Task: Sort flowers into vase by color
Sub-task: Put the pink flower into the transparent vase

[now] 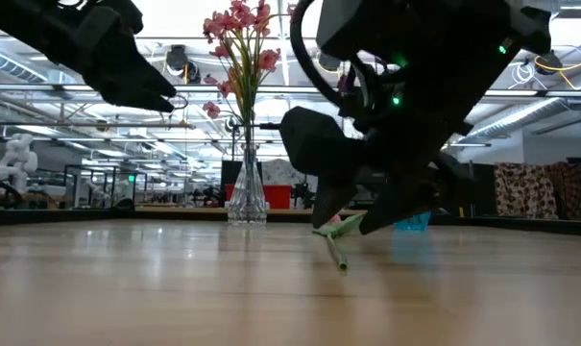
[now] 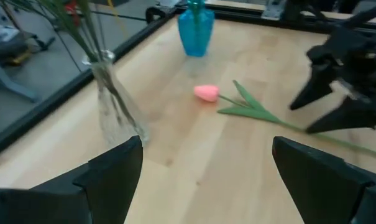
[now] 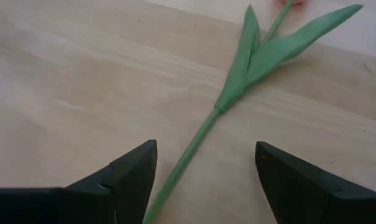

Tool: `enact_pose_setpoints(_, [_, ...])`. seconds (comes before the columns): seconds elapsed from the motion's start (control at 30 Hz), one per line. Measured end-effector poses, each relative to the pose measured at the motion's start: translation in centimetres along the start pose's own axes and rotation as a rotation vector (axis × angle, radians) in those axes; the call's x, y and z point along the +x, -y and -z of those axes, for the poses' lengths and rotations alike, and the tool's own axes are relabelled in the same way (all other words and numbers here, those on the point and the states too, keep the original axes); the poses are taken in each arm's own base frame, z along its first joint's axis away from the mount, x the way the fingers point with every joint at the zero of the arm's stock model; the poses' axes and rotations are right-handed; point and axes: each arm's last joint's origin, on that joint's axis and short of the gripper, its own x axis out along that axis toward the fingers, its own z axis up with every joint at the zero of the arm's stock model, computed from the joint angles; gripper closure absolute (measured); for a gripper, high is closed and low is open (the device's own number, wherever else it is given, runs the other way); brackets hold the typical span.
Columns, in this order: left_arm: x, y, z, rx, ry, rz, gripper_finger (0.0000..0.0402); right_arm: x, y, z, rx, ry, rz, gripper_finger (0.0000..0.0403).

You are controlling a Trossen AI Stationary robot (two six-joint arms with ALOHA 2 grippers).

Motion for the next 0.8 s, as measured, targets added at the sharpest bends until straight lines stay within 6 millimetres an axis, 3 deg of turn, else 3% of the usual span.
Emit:
enact_pose_setpoints(0.17, [-0.2,0.5,0.9,-0.031,-0.02,0.037,0.004,1.1,0.1,0.0,0.006,0.01,0.022,0.0144])
enact_pose_setpoints(0.3, [-0.4,1.0,1.0,-0.031,-0.02,0.067,0.004,1.7,0.1,0.0,-0.014,0.017,0.032,0.0172])
enact_pose_setpoints(0.8, [-0.6,1.3,1.0,-0.024,-0.014,0.088,0.004,2.1,0.1,0.1,-0.009,0.017,0.035,0.0383])
